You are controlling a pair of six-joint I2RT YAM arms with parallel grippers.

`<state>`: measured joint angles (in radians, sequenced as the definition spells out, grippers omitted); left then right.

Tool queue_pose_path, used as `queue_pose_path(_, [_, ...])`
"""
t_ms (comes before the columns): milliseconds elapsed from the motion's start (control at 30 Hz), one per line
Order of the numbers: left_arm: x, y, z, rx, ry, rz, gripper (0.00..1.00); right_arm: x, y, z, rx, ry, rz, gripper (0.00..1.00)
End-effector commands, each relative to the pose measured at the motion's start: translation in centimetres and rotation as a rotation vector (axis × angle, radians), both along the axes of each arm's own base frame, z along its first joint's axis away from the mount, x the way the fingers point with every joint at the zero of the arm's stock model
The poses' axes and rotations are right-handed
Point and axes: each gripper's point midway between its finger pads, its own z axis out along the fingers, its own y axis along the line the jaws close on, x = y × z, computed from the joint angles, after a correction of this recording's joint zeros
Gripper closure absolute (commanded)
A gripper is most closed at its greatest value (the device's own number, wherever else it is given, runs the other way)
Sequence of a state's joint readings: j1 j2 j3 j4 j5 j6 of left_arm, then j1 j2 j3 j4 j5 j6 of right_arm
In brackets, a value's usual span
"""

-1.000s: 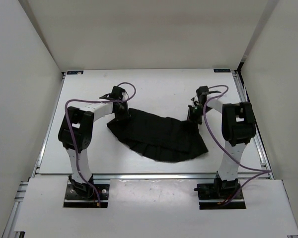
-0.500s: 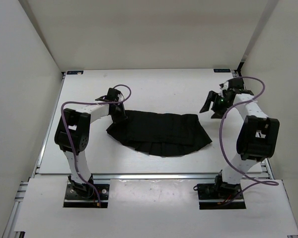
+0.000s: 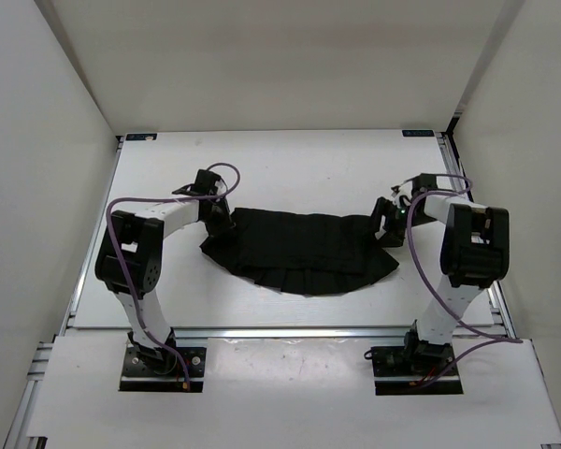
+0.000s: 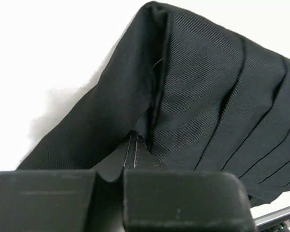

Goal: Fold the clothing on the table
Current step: Fold the skirt

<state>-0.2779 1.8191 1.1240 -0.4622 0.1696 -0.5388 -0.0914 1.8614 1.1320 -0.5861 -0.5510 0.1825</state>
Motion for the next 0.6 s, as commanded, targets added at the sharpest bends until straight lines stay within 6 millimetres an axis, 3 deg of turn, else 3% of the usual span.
queue_pose_path(0, [-0.1,-0.4,1.8,-0.044,-0.040,0.000,1.00,-0.8,3.4,-0.6,0.148,0.006,0.036,0.29])
queue_pose_path(133, [-0.3,-0.8,2.0,-0.052,-0.052,0.006,1.00,-2.8,5.7,-1.2,0.222,0.045,0.043,0.51])
queue_pose_path(200, [-0.5,-1.2,2.0,-0.062,-0.052,0.000,1.00,-3.4,6.5,-1.4,0.235,0.045,0.036,0.97])
queue_pose_path(233, [-1.0,-1.2,1.4,-0.060,-0.033,-0.001,1.00,-3.8,6.8,-1.5,0.250,0.056,0.024,0.99])
queue_pose_path(400, [0.2,-1.7,3.2,-0.079,-0.077,-0.019,1.00,-4.2,5.6,-1.3,0.187,0.035,0.014,1.00])
queue_pose_path(433, [0.9,-1.9,4.7,-0.103,-0.102,-0.029,1.00,-4.1,4.1,-1.2,0.164,0.046,-0.023,1.00])
queue_pose_path(567, [3.5,-2.8,10.0,-0.203,-0.188,-0.054,1.00,-3.7,2.0,-0.7,0.113,0.041,-0.027,1.00])
